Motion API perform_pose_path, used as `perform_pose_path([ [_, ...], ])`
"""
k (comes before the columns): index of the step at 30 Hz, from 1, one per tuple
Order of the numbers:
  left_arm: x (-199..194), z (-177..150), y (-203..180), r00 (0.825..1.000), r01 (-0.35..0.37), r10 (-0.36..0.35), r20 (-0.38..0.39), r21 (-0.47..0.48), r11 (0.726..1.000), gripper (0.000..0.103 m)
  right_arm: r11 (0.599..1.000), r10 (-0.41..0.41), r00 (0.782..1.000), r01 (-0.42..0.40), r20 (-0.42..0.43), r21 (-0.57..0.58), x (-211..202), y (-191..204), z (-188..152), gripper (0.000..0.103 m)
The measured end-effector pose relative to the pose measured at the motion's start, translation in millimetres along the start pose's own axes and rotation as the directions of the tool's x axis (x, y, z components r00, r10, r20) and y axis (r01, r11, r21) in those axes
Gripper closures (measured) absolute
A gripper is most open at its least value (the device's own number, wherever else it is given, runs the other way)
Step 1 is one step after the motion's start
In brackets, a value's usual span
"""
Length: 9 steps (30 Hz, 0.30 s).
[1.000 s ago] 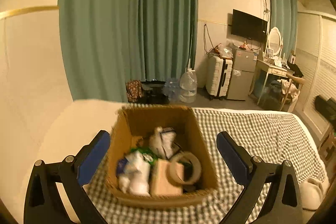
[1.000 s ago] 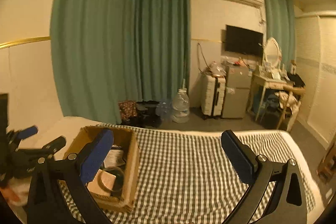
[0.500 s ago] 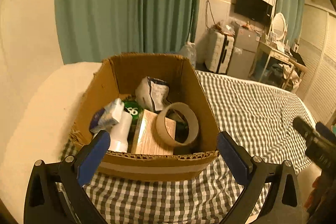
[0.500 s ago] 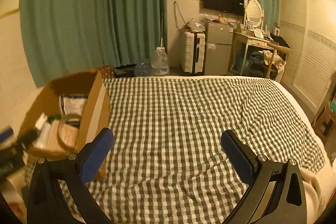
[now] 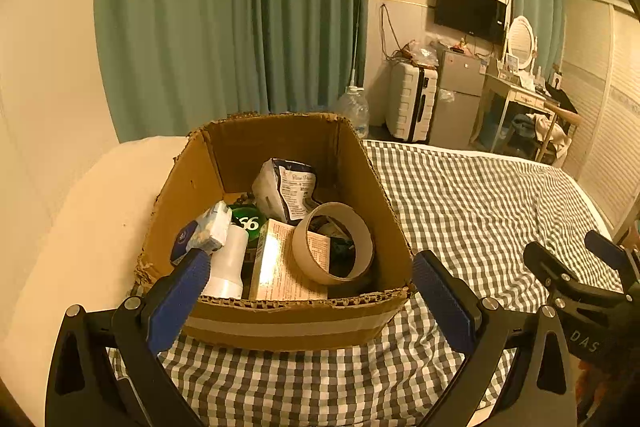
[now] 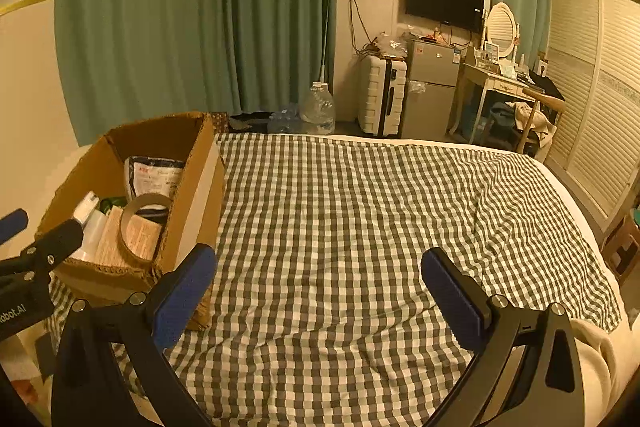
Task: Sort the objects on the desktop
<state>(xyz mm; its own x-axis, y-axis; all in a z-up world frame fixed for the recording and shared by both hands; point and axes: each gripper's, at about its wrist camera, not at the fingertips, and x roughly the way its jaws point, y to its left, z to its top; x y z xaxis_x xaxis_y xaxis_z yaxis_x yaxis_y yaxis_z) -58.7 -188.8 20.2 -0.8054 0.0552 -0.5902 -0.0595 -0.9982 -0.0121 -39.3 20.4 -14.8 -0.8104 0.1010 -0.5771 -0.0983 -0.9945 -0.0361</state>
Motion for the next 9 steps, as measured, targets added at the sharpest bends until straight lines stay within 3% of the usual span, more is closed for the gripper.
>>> perform_pose_path([
  [9,-7.3,-1.6,-1.3,1.0,-0.009,0.009,0.03,-0.012,1.0,0.0,1.0,-0.01,1.0,0.01,-0.013,-0.008,-0.4,1.0,-2.1,0.001],
])
